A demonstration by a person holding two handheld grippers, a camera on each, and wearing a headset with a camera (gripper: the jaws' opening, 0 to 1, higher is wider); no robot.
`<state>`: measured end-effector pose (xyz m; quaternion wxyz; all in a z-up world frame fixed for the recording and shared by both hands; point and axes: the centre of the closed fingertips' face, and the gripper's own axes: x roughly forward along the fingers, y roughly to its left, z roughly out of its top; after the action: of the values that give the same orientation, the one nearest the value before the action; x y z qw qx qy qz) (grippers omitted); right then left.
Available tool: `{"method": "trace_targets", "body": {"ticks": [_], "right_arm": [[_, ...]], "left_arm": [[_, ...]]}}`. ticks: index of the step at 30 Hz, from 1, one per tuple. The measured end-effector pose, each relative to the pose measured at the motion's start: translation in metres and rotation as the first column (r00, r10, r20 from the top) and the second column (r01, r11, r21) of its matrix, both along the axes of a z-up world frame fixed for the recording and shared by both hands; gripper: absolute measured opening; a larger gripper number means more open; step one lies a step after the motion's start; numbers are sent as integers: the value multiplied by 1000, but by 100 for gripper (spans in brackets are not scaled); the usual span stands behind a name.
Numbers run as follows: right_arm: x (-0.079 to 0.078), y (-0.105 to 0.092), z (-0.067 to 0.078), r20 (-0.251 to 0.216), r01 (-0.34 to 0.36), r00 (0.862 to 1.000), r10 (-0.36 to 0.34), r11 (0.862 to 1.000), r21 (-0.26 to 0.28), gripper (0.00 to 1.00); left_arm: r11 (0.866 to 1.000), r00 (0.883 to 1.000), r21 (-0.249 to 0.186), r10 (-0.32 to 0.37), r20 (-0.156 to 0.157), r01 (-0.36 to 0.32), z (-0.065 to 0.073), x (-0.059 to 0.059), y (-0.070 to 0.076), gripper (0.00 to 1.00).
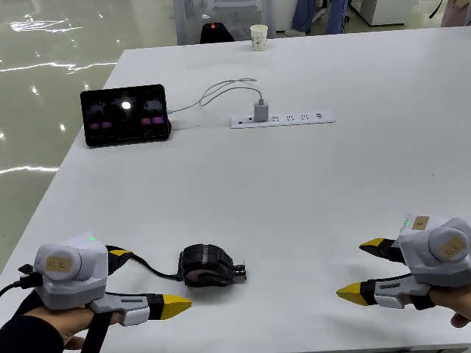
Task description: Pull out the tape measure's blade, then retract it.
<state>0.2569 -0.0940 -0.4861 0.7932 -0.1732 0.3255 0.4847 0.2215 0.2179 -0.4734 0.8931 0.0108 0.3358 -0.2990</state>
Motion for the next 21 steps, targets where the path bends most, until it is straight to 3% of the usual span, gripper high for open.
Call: {"method": "trace_targets", "body": {"ticks": [4, 8, 17, 20, 21], "right_arm": [[-1, -17, 1, 6, 15, 1000, -15, 1000, -12, 65], [-1, -31, 2, 7, 21, 1000, -21, 1000, -12, 71], [-4, -55, 6, 11, 44, 999, -44, 999, -18, 82], [-4, -61, 6, 14, 42, 999, -42, 999, -23, 88], [-3, -63, 6, 16, 45, 999, -45, 999, -23, 96]], "left_arm": [[1000, 1000, 5, 0, -14, 0, -2, -2, 10, 99], [1000, 1000, 19, -7, -8, 8, -1, -2, 17, 99], [999, 1000, 37, -17, -16, 18, 4, -9, 26, 99], [999, 1000, 41, -12, -14, 13, 5, -9, 30, 99], [999, 1000, 40, -8, -14, 8, 5, -9, 31, 99]]}}
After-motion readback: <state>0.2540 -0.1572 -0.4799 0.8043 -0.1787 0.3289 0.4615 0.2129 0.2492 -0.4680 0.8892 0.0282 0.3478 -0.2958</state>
